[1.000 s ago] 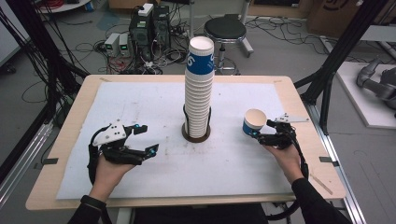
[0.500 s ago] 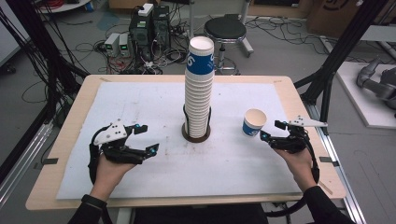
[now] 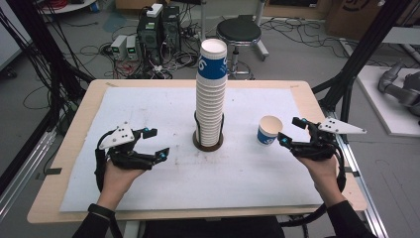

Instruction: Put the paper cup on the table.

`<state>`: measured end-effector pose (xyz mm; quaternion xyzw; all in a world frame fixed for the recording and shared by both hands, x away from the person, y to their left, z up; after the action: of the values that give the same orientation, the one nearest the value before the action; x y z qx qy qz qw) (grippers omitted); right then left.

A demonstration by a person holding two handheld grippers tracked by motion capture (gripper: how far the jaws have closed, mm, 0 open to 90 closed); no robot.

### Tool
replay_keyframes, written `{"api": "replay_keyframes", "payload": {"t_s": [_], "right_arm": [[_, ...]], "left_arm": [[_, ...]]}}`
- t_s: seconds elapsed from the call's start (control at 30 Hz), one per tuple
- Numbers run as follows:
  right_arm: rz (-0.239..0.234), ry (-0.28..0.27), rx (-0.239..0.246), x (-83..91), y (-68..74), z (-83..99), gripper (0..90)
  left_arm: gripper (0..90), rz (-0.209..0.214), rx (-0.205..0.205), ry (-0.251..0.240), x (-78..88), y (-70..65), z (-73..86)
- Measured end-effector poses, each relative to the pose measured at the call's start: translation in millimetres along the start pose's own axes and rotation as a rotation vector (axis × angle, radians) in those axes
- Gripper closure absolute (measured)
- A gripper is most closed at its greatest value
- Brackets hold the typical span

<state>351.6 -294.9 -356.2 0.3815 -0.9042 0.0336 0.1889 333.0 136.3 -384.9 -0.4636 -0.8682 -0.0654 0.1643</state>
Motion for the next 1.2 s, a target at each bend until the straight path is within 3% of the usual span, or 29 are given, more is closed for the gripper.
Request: {"api": "replay_keyframes", "payload": {"t_s": [0.17, 0.37, 0.6, 1.2], "right_arm": [[-0.109, -0.018, 0.062, -0.5, 22.9, -15.4, 13.8], [-0.164, -0.019, 0.085, 0.2, 38.5, -22.9, 13.9], [-0.19, -0.014, 0.087, -2.5, 40.6, -25.4, 14.6], [-0.175, -0.021, 0.093, -4.2, 40.2, -25.7, 14.7]], "left_arm": [[19.3, 0.02, -0.008, -0.025, 1.7, -4.1, -8.3], [19.3, 0.045, -0.033, -0.035, 0.5, -13.9, -15.4], [19.3, 0.057, -0.045, -0.035, 4.7, -20.6, -16.8], [19.3, 0.036, -0.051, -0.058, 19.0, -20.1, -18.8]]}}
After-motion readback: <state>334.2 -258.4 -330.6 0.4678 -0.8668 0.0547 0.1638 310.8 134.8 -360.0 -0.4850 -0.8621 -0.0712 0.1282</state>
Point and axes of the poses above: each handheld gripper's, and its own axes: x roughly backward along the jaws, z roughly out of its underside, y roughly to its left, the point moved 6 cm from there along -x, roughly forward along the jaws, and after that the axes turned 6 degrees about y, right-handed, at the moved point
